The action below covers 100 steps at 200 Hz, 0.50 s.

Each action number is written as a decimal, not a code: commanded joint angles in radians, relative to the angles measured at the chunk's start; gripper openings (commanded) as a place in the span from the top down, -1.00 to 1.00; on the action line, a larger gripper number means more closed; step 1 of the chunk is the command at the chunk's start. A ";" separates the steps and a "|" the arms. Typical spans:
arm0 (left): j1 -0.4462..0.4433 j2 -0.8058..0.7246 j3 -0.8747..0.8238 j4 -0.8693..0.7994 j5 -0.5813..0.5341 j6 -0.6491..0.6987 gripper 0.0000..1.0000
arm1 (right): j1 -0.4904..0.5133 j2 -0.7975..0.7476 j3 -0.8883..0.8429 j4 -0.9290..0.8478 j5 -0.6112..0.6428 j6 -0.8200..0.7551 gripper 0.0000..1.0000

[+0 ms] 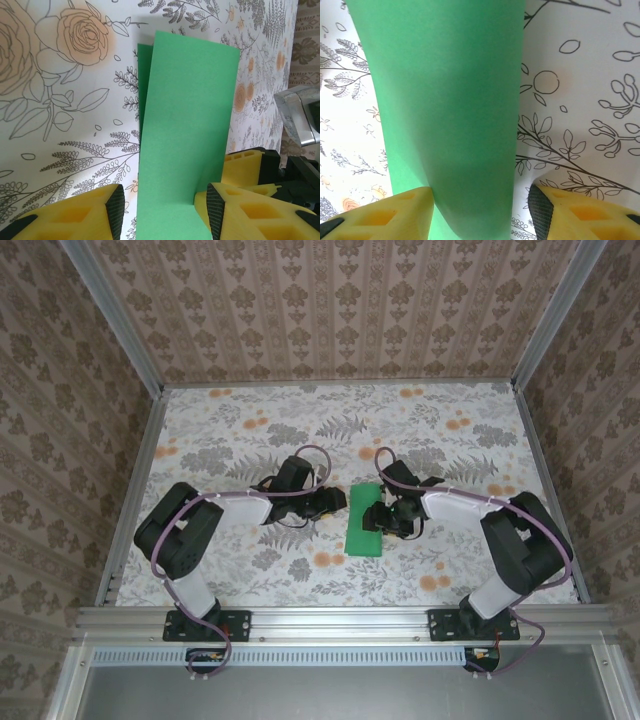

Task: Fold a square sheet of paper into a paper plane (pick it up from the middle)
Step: Fold the square sheet of paper in half at the center of the table.

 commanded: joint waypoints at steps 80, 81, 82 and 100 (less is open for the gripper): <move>-0.026 -0.035 0.006 -0.002 -0.160 0.112 0.00 | -0.002 0.197 0.037 -0.175 0.058 -0.063 -0.05; -0.026 -0.036 0.007 -0.003 -0.160 0.114 -0.01 | -0.002 0.198 0.038 -0.177 0.058 -0.064 -0.05; -0.026 -0.037 0.007 -0.002 -0.160 0.115 -0.01 | -0.002 0.200 0.038 -0.178 0.058 -0.066 -0.06; -0.024 -0.034 0.024 -0.040 -0.147 0.129 -0.03 | -0.002 0.221 0.044 -0.190 0.054 -0.086 -0.06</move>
